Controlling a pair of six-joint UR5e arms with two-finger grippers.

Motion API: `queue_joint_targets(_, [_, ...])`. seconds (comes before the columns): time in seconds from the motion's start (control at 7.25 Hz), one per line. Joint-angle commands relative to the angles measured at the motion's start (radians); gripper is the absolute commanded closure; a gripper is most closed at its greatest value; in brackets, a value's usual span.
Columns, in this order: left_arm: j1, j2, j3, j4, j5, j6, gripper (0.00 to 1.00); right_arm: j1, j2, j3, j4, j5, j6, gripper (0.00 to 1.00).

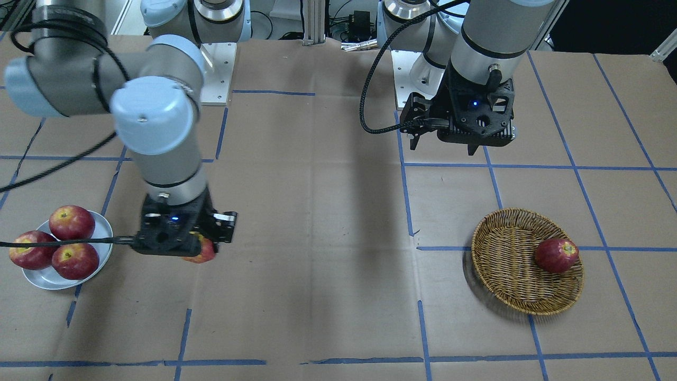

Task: Transfer apple from basket to plate
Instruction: 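Lift the apple with the right gripper and carry it to the white plate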

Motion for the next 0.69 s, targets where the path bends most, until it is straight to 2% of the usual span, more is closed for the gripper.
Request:
queue_joint_targets(0.0, [0.0,0.0,0.0,0.0,0.0,0.0,0.01,-0.242,-0.091,0.109,0.002,0.005,-0.325,0.6])
queue_joint_targets(0.14, [0.0,0.0,0.0,0.0,0.0,0.0,0.01,-0.326,-0.105,0.14,-0.001,0.008,-0.429,0.6])
queue_joint_targets(0.41, [0.0,0.005,-0.003,-0.005,0.006,0.006,0.01,-0.452,-0.104,0.203,-0.088,0.011,-0.631,0.6])
queue_joint_targets(0.55, [0.0,0.003,-0.002,0.0,0.014,0.006,0.01,-0.507,-0.104,0.249,-0.148,0.051,-0.685,0.59])
